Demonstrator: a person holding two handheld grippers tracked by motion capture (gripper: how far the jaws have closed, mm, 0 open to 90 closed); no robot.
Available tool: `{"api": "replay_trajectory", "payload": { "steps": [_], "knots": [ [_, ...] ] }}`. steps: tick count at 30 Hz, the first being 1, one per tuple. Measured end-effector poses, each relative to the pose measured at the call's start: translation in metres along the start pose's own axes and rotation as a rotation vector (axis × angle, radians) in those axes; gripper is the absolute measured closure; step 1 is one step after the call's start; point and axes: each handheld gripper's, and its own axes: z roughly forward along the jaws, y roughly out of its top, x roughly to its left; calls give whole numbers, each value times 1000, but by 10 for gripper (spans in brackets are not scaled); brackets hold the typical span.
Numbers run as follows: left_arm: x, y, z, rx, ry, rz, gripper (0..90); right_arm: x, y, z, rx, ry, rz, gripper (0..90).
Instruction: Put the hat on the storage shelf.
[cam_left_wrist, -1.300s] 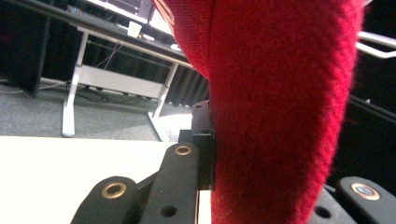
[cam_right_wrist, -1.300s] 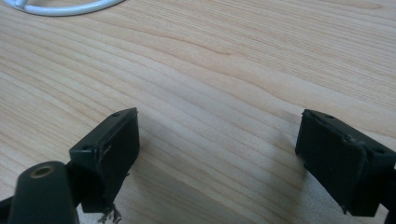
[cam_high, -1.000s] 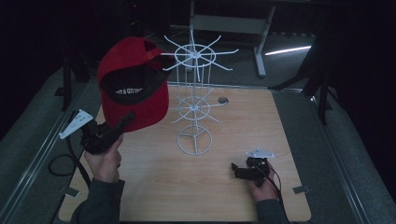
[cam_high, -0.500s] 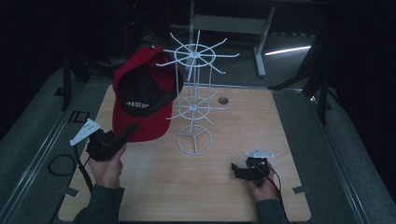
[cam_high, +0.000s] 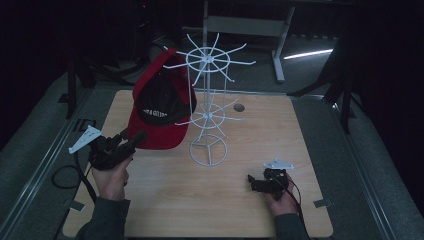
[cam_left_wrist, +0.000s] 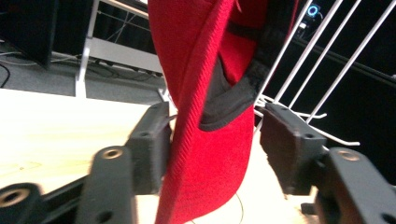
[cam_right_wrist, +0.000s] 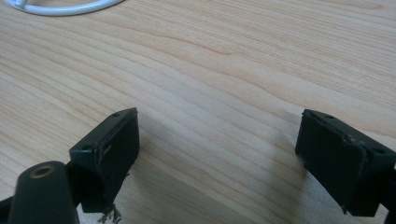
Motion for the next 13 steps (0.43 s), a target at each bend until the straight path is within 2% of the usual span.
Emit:
{"api": "replay_trajectory", "payload": {
  "steps": [6,7,10,13],
  "knots": [
    [1,0,-2,-15,34,-3,305,0,0,0,0,0,0,134],
    [3,1,-4,-24,49,-11,305,0,0,0,0,0,0,134],
    [6,2,-6,-28,60,-15,282,0,0,0,0,0,0,134],
    [8,3,-8,-28,78,-7,277,0,0,0,0,0,1,134]
  ]
}}
